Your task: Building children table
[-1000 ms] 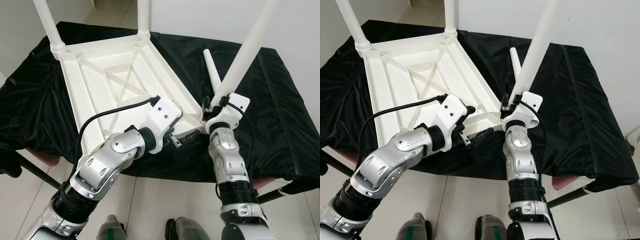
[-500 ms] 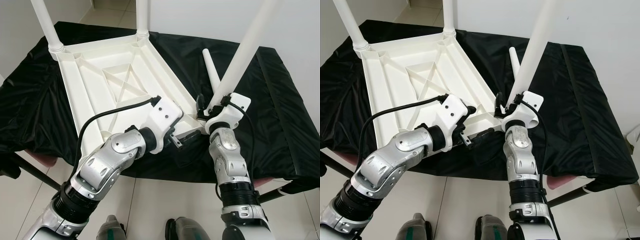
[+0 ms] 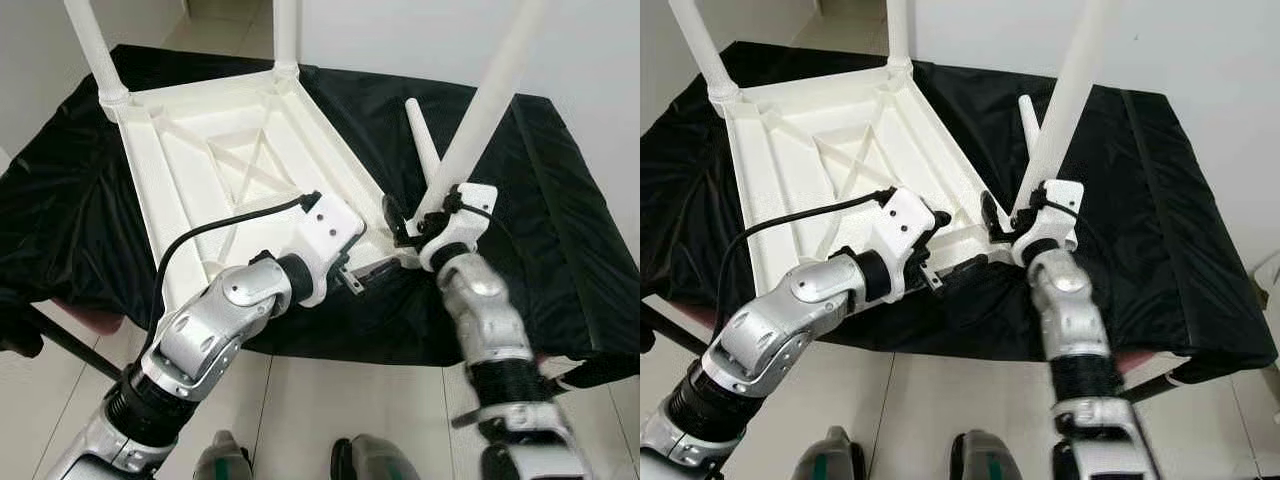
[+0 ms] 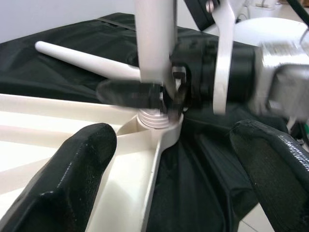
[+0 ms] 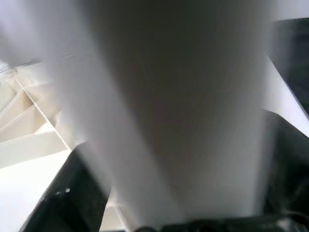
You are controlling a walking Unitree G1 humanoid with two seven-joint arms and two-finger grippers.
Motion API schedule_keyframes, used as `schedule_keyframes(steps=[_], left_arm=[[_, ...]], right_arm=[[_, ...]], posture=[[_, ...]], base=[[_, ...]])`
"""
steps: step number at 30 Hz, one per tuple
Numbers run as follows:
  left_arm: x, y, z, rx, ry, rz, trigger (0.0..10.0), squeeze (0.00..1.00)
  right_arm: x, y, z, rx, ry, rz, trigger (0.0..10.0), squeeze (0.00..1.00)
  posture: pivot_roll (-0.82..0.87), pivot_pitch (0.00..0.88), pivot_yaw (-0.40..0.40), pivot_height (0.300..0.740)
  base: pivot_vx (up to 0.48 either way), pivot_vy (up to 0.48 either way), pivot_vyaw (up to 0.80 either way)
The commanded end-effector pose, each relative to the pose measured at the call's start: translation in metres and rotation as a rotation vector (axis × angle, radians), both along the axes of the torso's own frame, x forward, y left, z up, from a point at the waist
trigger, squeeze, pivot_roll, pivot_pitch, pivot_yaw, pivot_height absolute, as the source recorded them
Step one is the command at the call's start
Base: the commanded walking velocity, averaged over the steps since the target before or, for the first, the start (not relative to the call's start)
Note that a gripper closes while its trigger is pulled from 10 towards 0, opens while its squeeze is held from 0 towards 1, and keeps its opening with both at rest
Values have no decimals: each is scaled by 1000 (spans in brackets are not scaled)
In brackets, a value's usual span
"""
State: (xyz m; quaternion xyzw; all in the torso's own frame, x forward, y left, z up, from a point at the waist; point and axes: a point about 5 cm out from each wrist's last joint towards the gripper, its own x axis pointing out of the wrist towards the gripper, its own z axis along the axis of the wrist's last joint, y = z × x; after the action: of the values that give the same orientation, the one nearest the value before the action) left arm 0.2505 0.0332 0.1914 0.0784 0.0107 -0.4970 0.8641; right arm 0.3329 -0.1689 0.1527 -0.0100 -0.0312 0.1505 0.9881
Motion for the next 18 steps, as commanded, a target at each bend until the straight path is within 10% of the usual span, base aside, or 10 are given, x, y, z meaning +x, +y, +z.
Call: schedule_keyframes(steps=[1, 18], left_arm=[[-4, -2, -1, 13, 13, -71, 10000, 0], [-1, 2, 2, 17, 3, -58, 10000, 0]], right_arm=[[2, -2, -2, -2, 9, 56, 10000, 0], [13, -6, -7, -60, 53, 210, 10000, 0]], posture=[[-38, 18, -29, 740], [-25, 19, -19, 740]], base=[[0, 0, 0], [0, 0, 0]])
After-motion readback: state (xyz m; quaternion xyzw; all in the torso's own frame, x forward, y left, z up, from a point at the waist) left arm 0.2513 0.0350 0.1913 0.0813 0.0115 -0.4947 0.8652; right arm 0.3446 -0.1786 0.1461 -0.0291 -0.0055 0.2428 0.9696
